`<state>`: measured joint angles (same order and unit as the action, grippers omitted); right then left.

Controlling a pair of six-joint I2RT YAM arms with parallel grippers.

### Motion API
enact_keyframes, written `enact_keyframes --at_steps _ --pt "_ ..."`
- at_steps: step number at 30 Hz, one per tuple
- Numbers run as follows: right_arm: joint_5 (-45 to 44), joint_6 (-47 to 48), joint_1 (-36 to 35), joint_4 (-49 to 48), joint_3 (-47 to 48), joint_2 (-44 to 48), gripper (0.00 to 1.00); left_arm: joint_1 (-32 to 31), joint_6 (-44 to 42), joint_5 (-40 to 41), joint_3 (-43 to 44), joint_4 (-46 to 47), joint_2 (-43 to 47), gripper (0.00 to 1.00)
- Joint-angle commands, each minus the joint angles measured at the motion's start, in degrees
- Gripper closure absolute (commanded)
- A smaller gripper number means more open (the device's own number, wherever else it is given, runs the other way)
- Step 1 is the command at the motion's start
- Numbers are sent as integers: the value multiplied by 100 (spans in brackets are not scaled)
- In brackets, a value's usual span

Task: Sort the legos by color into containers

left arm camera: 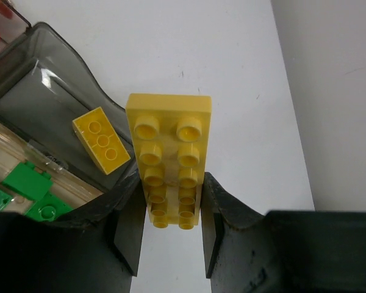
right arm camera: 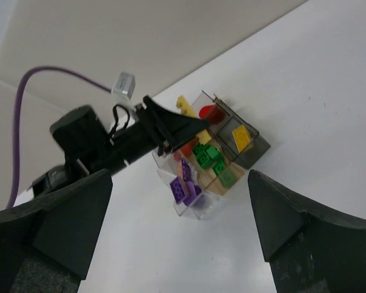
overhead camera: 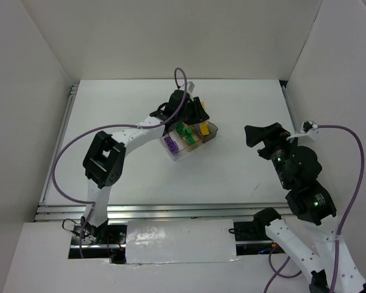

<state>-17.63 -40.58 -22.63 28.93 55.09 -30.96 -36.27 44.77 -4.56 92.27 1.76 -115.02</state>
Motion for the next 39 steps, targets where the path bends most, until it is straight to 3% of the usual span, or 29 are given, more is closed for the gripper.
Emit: enact_keyframes --at_steps 1,8,13,20,22,24,25,28,32,36,39 --pt "312 225 -22 490 -60 55 0 67 347 77 598 27 -423 72" --pt "382 445 -31 605 28 275 0 164 488 52 362 395 -626 38" --pt "436 472 -13 588 11 284 0 217 523 -63 362 466 -697 27" --pt "585 541 -22 447 -51 187 0 305 498 217 -173 537 66 24" --pt "681 665 -31 482 19 82 0 305 270 455 -192 -155 593 1" --pt "725 910 -13 543 107 -15 0 287 -195 1183 210 -1051 866 0" --pt "743 990 -30 683 246 -50 0 287 -354 1446 352 -1960 1137 1" --pt "647 1280 -39 965 476 -24 0 296 -890 2711 415 -2951 1946 0" --pt "427 1491 -31 1325 731 248 0 349 -857 4476 -469 -4232 3299 0" --pt "155 1641 -48 1861 1187 494 0 358 -724 5270 -1464 -4807 5045 1" --pt "242 1641 -127 2125 1424 757 0 314 -1058 5343 -1984 -4992 6074 0"
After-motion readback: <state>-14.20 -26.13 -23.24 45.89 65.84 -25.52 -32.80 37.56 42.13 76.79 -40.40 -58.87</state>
